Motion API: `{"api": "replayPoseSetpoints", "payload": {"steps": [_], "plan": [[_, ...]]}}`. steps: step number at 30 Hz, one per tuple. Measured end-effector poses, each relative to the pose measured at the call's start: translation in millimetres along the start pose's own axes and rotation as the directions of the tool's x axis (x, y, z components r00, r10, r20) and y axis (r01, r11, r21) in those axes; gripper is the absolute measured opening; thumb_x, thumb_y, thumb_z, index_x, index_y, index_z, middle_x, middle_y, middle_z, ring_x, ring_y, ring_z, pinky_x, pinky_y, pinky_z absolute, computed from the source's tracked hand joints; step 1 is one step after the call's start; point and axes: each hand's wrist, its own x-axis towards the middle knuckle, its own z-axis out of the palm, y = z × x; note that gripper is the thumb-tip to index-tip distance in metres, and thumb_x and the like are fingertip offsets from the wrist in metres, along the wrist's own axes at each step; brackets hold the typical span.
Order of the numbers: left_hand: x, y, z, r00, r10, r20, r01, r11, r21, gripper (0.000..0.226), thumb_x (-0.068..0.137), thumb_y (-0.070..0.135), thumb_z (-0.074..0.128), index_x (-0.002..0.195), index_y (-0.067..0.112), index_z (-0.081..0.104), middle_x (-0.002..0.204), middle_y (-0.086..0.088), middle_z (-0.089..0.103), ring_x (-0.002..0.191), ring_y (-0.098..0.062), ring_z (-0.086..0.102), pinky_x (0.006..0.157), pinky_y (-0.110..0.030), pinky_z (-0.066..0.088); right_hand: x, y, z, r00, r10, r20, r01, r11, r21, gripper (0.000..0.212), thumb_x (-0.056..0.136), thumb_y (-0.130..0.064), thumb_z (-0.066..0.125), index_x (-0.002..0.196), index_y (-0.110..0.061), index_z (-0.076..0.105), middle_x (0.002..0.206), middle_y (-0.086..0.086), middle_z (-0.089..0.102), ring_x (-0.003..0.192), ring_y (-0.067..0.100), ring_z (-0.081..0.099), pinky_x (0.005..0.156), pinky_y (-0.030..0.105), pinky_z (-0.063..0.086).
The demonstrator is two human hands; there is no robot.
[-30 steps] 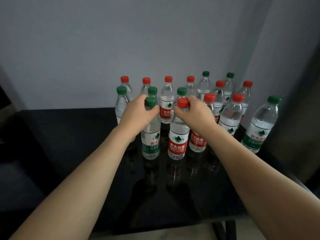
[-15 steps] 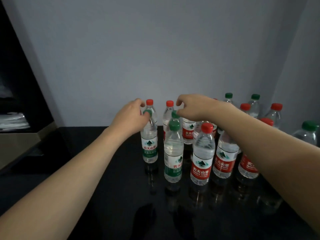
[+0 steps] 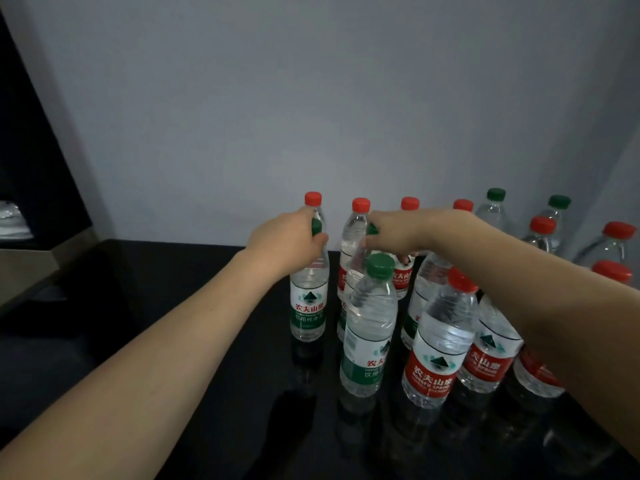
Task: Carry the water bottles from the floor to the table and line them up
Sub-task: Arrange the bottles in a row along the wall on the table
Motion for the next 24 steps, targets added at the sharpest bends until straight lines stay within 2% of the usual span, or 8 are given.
{"api": "replayPoseSetpoints", "payload": {"steps": [2,4,6,10,14,17,19,24], "plan": [[1.2,0.2,-5.0,0.998,-0.021,0.055,0.022,1.0,-0.02,0.023,0.095,0.043,0.053,0.101,0.025,0.04,0.083,0.004,0.052,0.072,-0.016,0.054,0.053,-0.03,0.034,-2.6,-1.9,-2.2,0.999,-0.027,-0.038,0.029,0.998,0.052,0.039,0.096,-0.044,0.05,0.122,-0.016,0.047,0.09,0.006,0.067,0.067,0.017,0.066,0.06,0.032,0.056],[0.3,1.3,-15.9,0.994,-0.032,0.103,0.034,0.999,-0.012,0.024,0.092,0.041,0.056,0.086,0.022,0.043,0.081,0.004,0.053,0.069,-0.012,0.052,0.052,-0.029,0.034,-7.9,-7.3,-10.0,0.998,-0.052,-0.042,0.056,0.994,0.093,0.032,0.095,-0.04,0.055,0.117,-0.016,0.052,0.083,0.003,0.067,0.058,0.013,0.064,0.049,0.026,0.051],[-8.5,-0.7,-30.2,0.992,-0.029,0.119,0.03,1.0,-0.005,0.024,0.09,0.04,0.058,0.077,0.027,0.043,0.08,0.003,0.055,0.068,-0.01,0.051,0.052,-0.029,0.034,-15.8,-19.0,-20.0,0.995,-0.062,-0.078,0.07,0.993,0.099,0.03,0.094,-0.037,0.059,0.113,-0.014,0.055,0.083,0.003,0.066,0.055,0.013,0.062,0.047,0.025,0.047],[-35.2,-14.8,-57.9,0.999,-0.04,0.027,0.041,0.999,-0.017,0.022,0.09,0.041,0.056,0.092,0.019,0.053,0.084,0.001,0.06,0.071,-0.013,0.055,0.058,-0.033,0.045,-33.7,-47.1,-44.2,0.96,-0.111,-0.257,0.126,0.991,0.045,0.032,0.092,-0.04,0.06,0.106,-0.012,0.056,0.083,0.0,0.061,0.059,0.013,0.059,0.052,0.027,0.043],[-50.9,-39.6,-102.0,0.994,-0.068,-0.082,0.066,0.997,-0.03,0.023,0.09,0.044,0.058,0.095,0.022,0.053,0.084,0.005,0.056,0.074,-0.015,0.053,0.058,-0.031,0.038,-52.2,-81.6,-76.6,0.914,-0.168,-0.368,0.159,0.986,-0.056,0.033,0.091,-0.046,0.059,0.097,-0.014,0.057,0.079,-0.001,0.061,0.061,0.009,0.054,0.05,0.025,0.035],[-51.5,-66.2,-125.5,0.99,-0.09,-0.106,0.086,0.995,-0.043,0.021,0.089,0.044,0.06,0.095,0.024,0.053,0.087,0.004,0.056,0.081,-0.019,0.053,0.064,-0.031,0.037,-48.1,-110.1,-85.7,0.906,-0.208,-0.368,0.208,0.977,-0.038,0.03,0.09,-0.047,0.059,0.089,-0.017,0.056,0.072,0.002,0.068,0.05,0.011,0.063,0.048,0.024,0.042],[-48.8,-87.7,-129.4,0.987,-0.108,-0.119,0.1,0.992,-0.075,0.022,0.088,0.045,0.061,0.095,0.026,0.053,0.086,0.007,0.055,0.078,-0.015,0.054,0.061,-0.029,0.036,-36.0,-132.8,-80.5,0.904,-0.236,-0.356,0.234,0.971,-0.051,0.032,0.089,-0.05,0.058,0.088,-0.018,0.058,0.065,-0.002,0.068,0.043,0.006,0.061,0.047,0.023,0.043],[-25.9,-165.0,-112.0,0.975,-0.178,-0.13,0.157,0.975,-0.158,0.021,0.086,0.046,0.064,0.089,0.027,0.055,0.085,0.009,0.058,0.074,-0.006,0.053,0.055,-0.026,0.036,36.9,-180.4,-50.7,0.944,-0.258,-0.208,0.265,0.964,0.007,0.038,0.089,-0.049,0.059,0.087,-0.012,0.062,0.064,0.008,0.07,0.043,0.013,0.063,0.044,0.024,0.046]]}}
